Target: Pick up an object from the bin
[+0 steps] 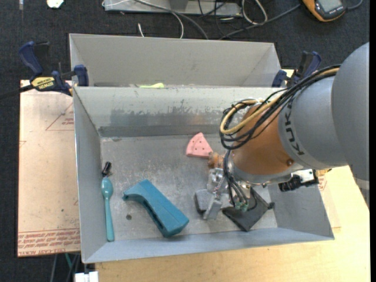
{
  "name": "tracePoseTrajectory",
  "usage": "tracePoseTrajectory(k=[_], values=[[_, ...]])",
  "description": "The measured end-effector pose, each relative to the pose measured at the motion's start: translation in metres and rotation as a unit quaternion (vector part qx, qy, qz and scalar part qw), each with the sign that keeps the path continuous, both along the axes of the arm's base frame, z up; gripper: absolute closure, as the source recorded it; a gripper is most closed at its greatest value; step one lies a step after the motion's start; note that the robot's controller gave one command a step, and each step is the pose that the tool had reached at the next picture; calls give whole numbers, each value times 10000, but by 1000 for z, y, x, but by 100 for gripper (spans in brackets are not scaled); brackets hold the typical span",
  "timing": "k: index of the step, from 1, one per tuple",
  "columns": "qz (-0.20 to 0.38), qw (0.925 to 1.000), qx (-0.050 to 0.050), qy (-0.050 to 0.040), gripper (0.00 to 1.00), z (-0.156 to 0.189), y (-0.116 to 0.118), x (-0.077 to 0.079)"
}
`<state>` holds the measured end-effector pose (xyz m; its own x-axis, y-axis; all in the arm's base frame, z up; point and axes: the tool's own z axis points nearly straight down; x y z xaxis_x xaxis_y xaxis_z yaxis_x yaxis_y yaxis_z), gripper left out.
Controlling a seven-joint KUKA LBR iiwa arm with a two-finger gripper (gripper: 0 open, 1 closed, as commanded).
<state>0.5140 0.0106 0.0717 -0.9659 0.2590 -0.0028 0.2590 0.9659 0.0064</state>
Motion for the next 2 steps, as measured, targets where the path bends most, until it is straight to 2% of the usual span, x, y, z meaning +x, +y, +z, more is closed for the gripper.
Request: tracePoseTrajectory(k=[2], values=[[0, 10000, 0, 0, 100, 0, 0, 0]])
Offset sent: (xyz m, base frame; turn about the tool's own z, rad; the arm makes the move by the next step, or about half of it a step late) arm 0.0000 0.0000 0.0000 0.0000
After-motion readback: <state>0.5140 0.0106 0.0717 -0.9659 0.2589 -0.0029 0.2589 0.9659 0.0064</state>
